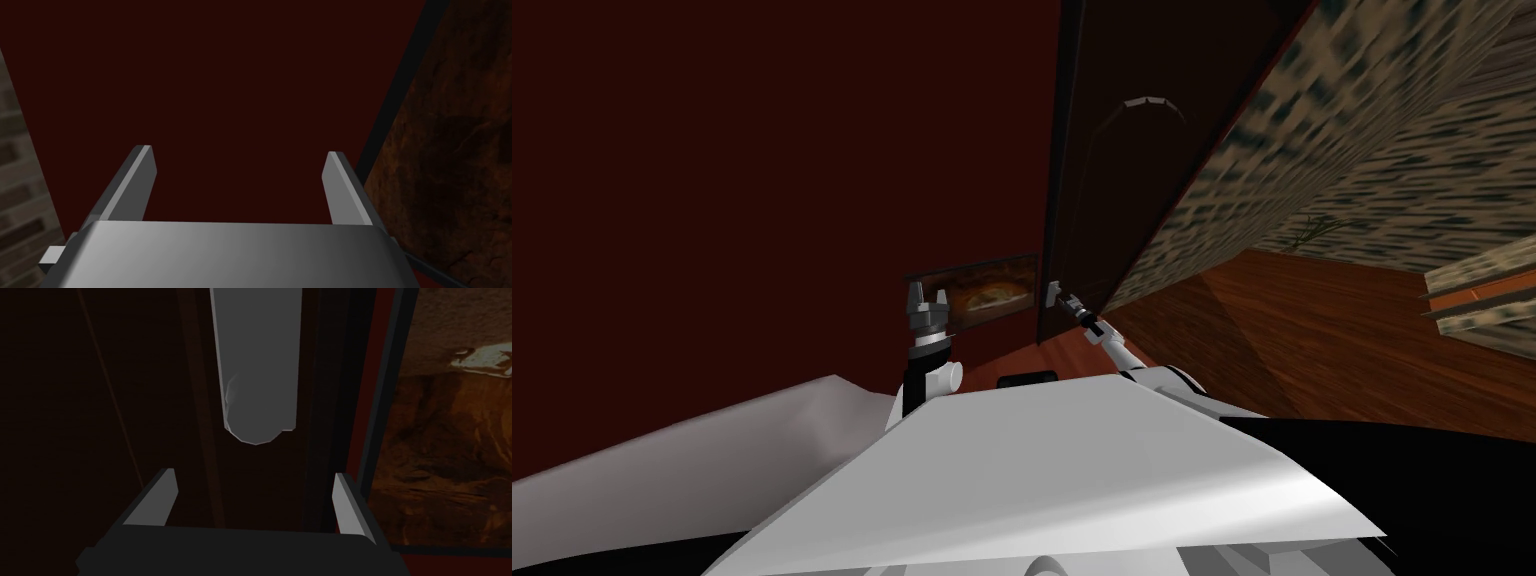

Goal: Pull the door open

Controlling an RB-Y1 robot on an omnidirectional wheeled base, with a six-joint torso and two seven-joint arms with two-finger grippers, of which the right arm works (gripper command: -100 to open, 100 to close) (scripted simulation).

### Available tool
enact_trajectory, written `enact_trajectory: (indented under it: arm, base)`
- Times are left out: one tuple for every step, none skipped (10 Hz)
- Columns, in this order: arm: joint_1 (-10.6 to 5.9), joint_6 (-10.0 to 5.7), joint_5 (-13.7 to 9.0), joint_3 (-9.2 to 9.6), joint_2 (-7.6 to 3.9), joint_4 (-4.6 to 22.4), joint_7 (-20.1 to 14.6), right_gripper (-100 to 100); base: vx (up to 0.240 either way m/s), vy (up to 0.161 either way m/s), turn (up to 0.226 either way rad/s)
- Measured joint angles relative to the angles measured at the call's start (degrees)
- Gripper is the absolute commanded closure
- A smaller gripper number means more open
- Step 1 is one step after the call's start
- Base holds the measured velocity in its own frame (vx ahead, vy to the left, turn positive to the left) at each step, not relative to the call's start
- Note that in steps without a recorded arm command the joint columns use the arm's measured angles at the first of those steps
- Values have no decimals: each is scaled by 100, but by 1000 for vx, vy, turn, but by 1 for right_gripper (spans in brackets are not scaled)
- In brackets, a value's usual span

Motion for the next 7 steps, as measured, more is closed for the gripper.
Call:
enact_trajectory:
  arm:
    - [-9,13,-4,-16,18,14,25,-100]
    - [-16,30,-8,-31,35,20,47,-100]
    - [-24,44,-12,-44,50,29,66,-100]
    - [-28,53,-15,-56,65,40,86,-100]
    - [-25,48,-16,-57,66,39,89,100]
    - [-24,40,-14,-51,70,37,86,100]
    - [-24,49,-14,-55,63,43,86,100]
  base:
    - [216,49,39]
    - [197,40,29]
    - [230,24,29]
    - [107,8,-5]
    - [-27,0,-7]
    - [-52,-3,8]
    - [-30,-7,11]
